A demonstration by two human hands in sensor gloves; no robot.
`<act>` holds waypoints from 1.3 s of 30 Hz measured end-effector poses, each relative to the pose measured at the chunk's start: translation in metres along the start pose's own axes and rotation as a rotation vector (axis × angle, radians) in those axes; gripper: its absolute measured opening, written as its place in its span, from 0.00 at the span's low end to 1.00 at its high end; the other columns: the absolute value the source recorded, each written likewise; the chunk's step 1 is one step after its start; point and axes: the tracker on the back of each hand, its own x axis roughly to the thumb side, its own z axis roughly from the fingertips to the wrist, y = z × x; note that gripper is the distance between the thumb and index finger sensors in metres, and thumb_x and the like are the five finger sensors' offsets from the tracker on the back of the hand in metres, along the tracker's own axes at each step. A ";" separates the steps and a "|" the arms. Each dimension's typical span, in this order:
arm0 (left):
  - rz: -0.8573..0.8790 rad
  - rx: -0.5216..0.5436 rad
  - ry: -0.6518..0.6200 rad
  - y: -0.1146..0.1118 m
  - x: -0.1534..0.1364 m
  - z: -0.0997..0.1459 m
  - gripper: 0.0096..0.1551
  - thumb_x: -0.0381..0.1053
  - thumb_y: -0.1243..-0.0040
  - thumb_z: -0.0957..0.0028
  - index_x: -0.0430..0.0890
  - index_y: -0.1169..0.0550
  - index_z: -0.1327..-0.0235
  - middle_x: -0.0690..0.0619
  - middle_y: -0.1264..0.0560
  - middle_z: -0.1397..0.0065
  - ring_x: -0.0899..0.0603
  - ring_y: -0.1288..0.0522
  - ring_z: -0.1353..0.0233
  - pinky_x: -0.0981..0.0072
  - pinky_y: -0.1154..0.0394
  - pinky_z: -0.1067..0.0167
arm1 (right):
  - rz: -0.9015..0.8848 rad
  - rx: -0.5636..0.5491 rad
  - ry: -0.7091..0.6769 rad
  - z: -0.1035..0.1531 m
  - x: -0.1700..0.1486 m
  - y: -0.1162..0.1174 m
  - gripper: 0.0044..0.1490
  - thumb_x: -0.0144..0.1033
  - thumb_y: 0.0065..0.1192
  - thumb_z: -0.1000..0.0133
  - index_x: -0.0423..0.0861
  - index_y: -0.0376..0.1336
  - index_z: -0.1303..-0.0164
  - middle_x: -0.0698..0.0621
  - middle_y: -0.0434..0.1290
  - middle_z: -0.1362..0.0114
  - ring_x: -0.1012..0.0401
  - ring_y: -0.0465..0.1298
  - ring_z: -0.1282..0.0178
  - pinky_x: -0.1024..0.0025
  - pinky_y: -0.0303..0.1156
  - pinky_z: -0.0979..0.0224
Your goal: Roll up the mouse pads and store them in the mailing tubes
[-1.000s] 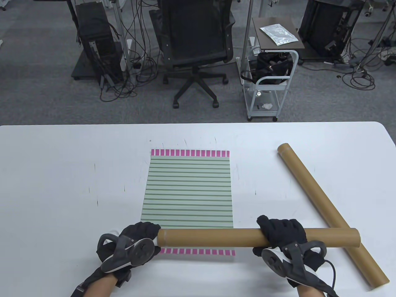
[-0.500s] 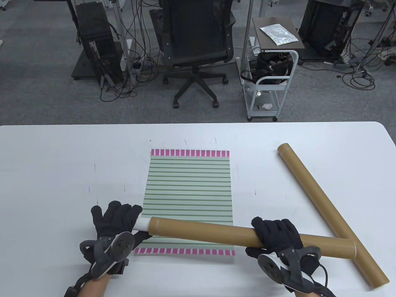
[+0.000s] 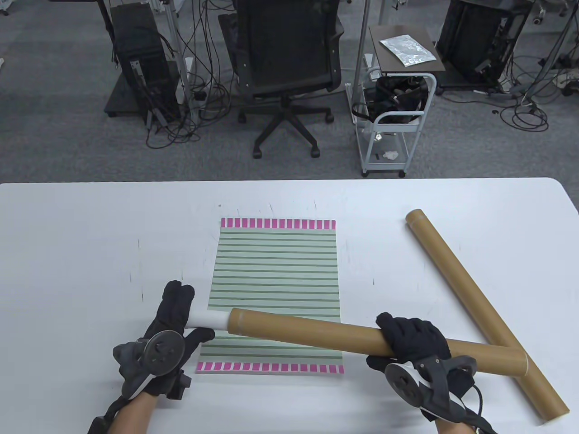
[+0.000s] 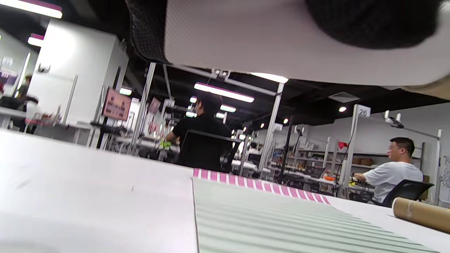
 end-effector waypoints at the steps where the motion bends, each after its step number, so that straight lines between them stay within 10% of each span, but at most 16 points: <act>1: 0.050 -0.009 0.005 -0.001 0.000 0.001 0.55 0.66 0.38 0.66 0.59 0.47 0.23 0.47 0.49 0.16 0.48 0.32 0.16 0.64 0.23 0.21 | 0.004 -0.003 0.003 0.000 -0.002 -0.001 0.52 0.68 0.61 0.66 0.55 0.62 0.32 0.56 0.74 0.35 0.57 0.75 0.38 0.55 0.69 0.28; 13: 0.424 -0.036 0.124 -0.001 -0.010 0.001 0.35 0.60 0.39 0.52 0.67 0.37 0.30 0.58 0.40 0.17 0.61 0.26 0.20 0.70 0.19 0.27 | -0.013 0.017 -0.001 -0.001 -0.008 0.003 0.52 0.68 0.62 0.67 0.56 0.62 0.32 0.57 0.74 0.35 0.57 0.75 0.38 0.56 0.69 0.28; 19: 0.837 -0.375 0.010 -0.022 0.019 0.000 0.27 0.57 0.59 0.44 0.64 0.36 0.28 0.50 0.39 0.17 0.49 0.26 0.20 0.75 0.17 0.32 | -0.038 0.020 -0.061 -0.005 0.014 0.007 0.51 0.70 0.59 0.66 0.56 0.62 0.32 0.58 0.75 0.36 0.58 0.76 0.39 0.57 0.71 0.29; 29: 1.420 -0.672 0.060 -0.059 0.012 0.003 0.36 0.63 0.66 0.45 0.65 0.55 0.23 0.58 0.61 0.14 0.50 0.46 0.11 0.65 0.31 0.22 | -0.063 0.009 -0.044 -0.001 0.014 0.005 0.51 0.69 0.60 0.65 0.55 0.61 0.31 0.57 0.74 0.35 0.58 0.75 0.38 0.57 0.70 0.29; 33: 1.810 -0.866 0.072 -0.083 0.015 0.011 0.37 0.65 0.65 0.44 0.68 0.57 0.21 0.55 0.54 0.12 0.42 0.48 0.12 0.57 0.35 0.22 | -0.050 -0.019 -0.048 -0.002 0.018 0.000 0.51 0.69 0.60 0.65 0.55 0.61 0.31 0.57 0.74 0.35 0.57 0.75 0.38 0.57 0.69 0.28; 39: 1.381 -0.714 0.054 -0.071 0.003 -0.001 0.38 0.67 0.61 0.45 0.60 0.46 0.19 0.54 0.51 0.13 0.41 0.46 0.14 0.57 0.35 0.22 | -0.047 0.011 -0.045 -0.002 0.012 0.006 0.51 0.69 0.60 0.65 0.56 0.61 0.31 0.57 0.74 0.35 0.58 0.75 0.38 0.57 0.70 0.28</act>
